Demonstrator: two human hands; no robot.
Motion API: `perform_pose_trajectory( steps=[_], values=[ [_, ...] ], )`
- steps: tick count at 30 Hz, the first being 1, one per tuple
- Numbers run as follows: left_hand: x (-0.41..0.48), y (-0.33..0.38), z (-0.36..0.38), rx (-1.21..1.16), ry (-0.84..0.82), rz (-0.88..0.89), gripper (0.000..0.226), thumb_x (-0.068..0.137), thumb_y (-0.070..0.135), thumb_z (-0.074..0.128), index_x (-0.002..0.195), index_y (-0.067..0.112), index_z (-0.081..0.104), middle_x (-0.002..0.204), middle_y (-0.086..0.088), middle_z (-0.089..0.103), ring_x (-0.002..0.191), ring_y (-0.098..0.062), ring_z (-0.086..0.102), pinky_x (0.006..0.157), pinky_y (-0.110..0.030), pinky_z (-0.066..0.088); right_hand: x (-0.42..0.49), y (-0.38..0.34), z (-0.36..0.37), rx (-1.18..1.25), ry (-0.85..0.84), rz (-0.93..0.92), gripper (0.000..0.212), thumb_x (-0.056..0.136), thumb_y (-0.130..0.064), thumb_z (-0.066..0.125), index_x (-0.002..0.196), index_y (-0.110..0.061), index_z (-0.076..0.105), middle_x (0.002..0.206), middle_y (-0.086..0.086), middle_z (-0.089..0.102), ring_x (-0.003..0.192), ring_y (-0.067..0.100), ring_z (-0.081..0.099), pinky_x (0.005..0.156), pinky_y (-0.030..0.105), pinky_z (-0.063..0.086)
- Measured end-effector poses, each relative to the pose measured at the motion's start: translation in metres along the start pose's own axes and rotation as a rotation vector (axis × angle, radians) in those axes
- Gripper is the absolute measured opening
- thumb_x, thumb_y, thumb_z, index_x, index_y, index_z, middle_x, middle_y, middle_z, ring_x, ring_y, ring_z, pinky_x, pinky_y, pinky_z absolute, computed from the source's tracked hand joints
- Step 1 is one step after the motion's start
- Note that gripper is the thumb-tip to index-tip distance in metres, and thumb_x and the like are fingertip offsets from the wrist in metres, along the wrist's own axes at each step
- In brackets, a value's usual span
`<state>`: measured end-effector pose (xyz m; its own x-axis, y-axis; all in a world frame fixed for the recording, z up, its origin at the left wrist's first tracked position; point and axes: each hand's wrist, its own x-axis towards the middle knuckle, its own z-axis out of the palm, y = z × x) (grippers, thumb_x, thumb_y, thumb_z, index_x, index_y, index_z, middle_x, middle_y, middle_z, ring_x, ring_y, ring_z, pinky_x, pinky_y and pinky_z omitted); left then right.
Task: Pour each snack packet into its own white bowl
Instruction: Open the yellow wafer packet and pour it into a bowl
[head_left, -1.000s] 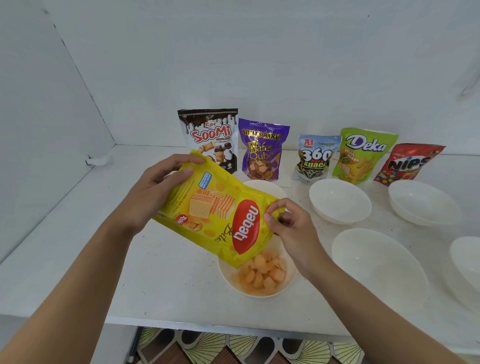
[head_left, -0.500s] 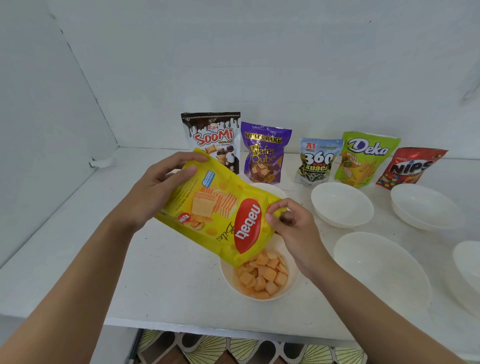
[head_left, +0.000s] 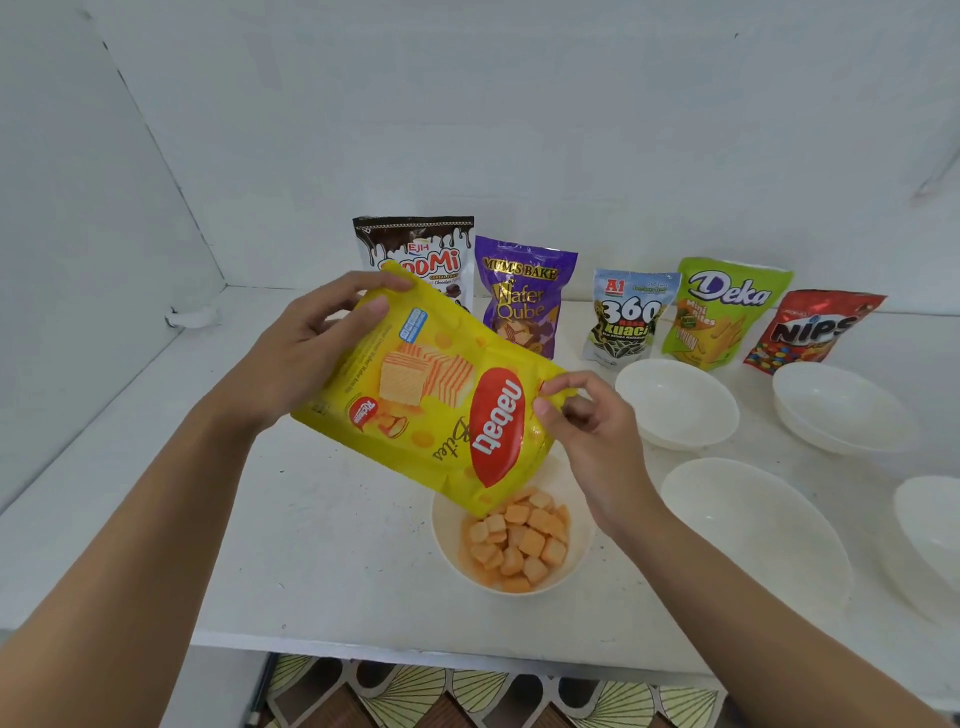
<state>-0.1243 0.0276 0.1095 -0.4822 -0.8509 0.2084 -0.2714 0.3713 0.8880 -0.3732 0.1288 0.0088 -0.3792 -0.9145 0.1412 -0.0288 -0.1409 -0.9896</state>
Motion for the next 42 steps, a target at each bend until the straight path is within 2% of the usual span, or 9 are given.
perform_pose_trajectory(
  steps=[6, 10, 15, 20, 25, 29, 34, 39, 42],
  values=[
    [0.003, 0.007, 0.001, -0.004, -0.028, 0.033, 0.031, 0.103, 0.035, 0.048, 0.127, 0.028, 0.065, 0.126, 0.004, 0.067, 0.104, -0.017, 0.072, 0.075, -0.028, 0.06, -0.006, 0.0, -0.002, 0.058, -0.002, 0.043, 0.011, 0.092, -0.012, 0.071, 0.095, -0.015, 0.06, 0.079, 0.043, 0.056, 0.091, 0.053, 0.062, 0.085, 0.058, 0.055],
    [0.003, 0.008, 0.002, 0.031, -0.078, 0.001, 0.032, 0.102, 0.036, 0.048, 0.127, 0.027, 0.066, 0.127, 0.008, 0.067, 0.107, -0.018, 0.071, 0.081, -0.034, 0.062, -0.01, 0.003, -0.008, 0.029, -0.05, 0.143, 0.015, 0.089, -0.01, 0.073, 0.091, -0.014, 0.059, 0.073, 0.02, 0.071, 0.087, 0.035, 0.072, 0.074, 0.041, 0.057],
    [0.003, 0.013, 0.007, -0.014, -0.052, 0.015, 0.03, 0.103, 0.03, 0.048, 0.127, 0.024, 0.066, 0.124, 0.007, 0.069, 0.102, -0.015, 0.073, 0.072, -0.024, 0.06, -0.01, -0.002, -0.009, 0.072, 0.044, 0.049, 0.016, 0.087, -0.013, 0.076, 0.092, -0.016, 0.061, 0.076, 0.047, 0.051, 0.076, 0.039, 0.058, 0.085, 0.062, 0.052],
    [0.004, 0.02, 0.008, -0.001, -0.055, 0.031, 0.029, 0.105, 0.028, 0.045, 0.123, 0.026, 0.067, 0.121, 0.012, 0.07, 0.1, -0.014, 0.073, 0.072, -0.022, 0.059, -0.012, 0.0, -0.01, 0.061, -0.034, 0.134, 0.02, 0.085, -0.008, 0.077, 0.086, -0.014, 0.058, 0.079, 0.033, 0.069, 0.092, 0.04, 0.072, 0.087, 0.057, 0.055],
    [0.004, 0.022, 0.008, 0.019, -0.089, 0.004, 0.029, 0.1, 0.036, 0.052, 0.125, 0.033, 0.066, 0.122, 0.007, 0.071, 0.1, -0.024, 0.074, 0.082, -0.048, 0.062, -0.014, -0.001, -0.013, 0.061, 0.007, 0.142, 0.021, 0.085, -0.007, 0.076, 0.085, -0.015, 0.057, 0.08, 0.03, 0.071, 0.092, 0.041, 0.071, 0.089, 0.059, 0.055],
    [0.005, 0.024, 0.013, -0.003, -0.085, 0.014, 0.028, 0.101, 0.033, 0.052, 0.125, 0.032, 0.066, 0.119, 0.005, 0.072, 0.098, -0.025, 0.074, 0.083, -0.051, 0.062, -0.016, 0.0, -0.01, 0.091, 0.071, 0.122, 0.021, 0.086, -0.006, 0.075, 0.086, -0.017, 0.057, 0.086, 0.04, 0.064, 0.094, 0.051, 0.065, 0.087, 0.063, 0.055],
    [0.006, 0.023, 0.011, 0.044, -0.11, -0.004, 0.028, 0.101, 0.035, 0.052, 0.125, 0.034, 0.066, 0.121, 0.005, 0.072, 0.098, -0.026, 0.074, 0.084, -0.057, 0.06, -0.019, 0.002, -0.01, 0.047, -0.006, 0.171, 0.021, 0.088, -0.01, 0.074, 0.083, -0.022, 0.057, 0.082, 0.029, 0.071, 0.094, 0.04, 0.071, 0.089, 0.062, 0.054],
    [0.007, 0.023, 0.013, 0.006, -0.093, 0.018, 0.028, 0.102, 0.031, 0.054, 0.126, 0.031, 0.066, 0.117, 0.003, 0.073, 0.097, -0.027, 0.075, 0.081, -0.05, 0.062, -0.021, 0.003, -0.008, 0.121, 0.074, 0.1, 0.018, 0.083, -0.018, 0.077, 0.085, -0.021, 0.06, 0.082, 0.047, 0.053, 0.084, 0.047, 0.062, 0.089, 0.066, 0.05],
    [0.009, 0.023, 0.013, 0.061, -0.079, 0.059, 0.025, 0.101, 0.027, 0.056, 0.122, 0.028, 0.07, 0.105, 0.016, 0.074, 0.09, -0.018, 0.074, 0.069, -0.029, 0.061, -0.021, 0.006, -0.011, 0.058, -0.05, 0.192, 0.017, 0.087, -0.01, 0.075, 0.084, -0.018, 0.06, 0.085, 0.036, 0.067, 0.095, 0.046, 0.068, 0.091, 0.06, 0.053]
  ],
)
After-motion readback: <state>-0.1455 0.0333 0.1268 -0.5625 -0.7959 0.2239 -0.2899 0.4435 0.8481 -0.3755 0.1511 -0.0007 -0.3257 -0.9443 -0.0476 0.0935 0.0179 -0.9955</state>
